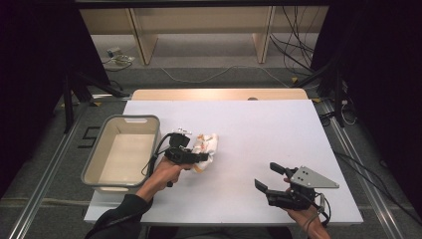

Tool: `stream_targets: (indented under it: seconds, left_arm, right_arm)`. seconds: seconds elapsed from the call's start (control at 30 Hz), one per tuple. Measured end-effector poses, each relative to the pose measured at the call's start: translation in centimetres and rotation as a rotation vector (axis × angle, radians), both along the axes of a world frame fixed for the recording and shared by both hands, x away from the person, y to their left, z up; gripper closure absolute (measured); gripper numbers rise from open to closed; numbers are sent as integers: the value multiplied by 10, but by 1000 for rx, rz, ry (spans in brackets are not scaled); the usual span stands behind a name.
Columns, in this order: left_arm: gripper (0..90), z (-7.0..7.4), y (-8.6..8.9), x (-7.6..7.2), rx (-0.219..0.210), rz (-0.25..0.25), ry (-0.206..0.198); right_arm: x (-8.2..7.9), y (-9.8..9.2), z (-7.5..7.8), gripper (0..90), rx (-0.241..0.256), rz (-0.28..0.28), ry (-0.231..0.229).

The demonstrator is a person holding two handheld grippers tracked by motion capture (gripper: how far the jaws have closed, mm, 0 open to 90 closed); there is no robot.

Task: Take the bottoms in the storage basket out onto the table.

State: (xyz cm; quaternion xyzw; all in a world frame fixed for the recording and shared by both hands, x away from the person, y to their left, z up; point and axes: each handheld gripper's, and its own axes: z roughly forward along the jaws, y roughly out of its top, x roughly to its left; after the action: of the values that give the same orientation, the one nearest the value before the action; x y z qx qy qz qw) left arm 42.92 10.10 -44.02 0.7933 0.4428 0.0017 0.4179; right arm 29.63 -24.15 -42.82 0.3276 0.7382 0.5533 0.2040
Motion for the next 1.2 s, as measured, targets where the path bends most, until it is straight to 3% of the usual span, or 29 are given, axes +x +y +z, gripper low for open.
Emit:
stream_targets:
  seconds: [0.73,0.93,1.2]
  left_arm:
    - [533,-12,-9,-1,46,-32,32]
    - [484,-12,-10,-1,54,-41,41]
    - [335,-11,-11,0,53,-47,57]
  right_arm:
    - [0,0,0,246,2,1,-1]
    - [0,0,0,246,0,1,-2]
    - [0,0,0,247,1,3,-5]
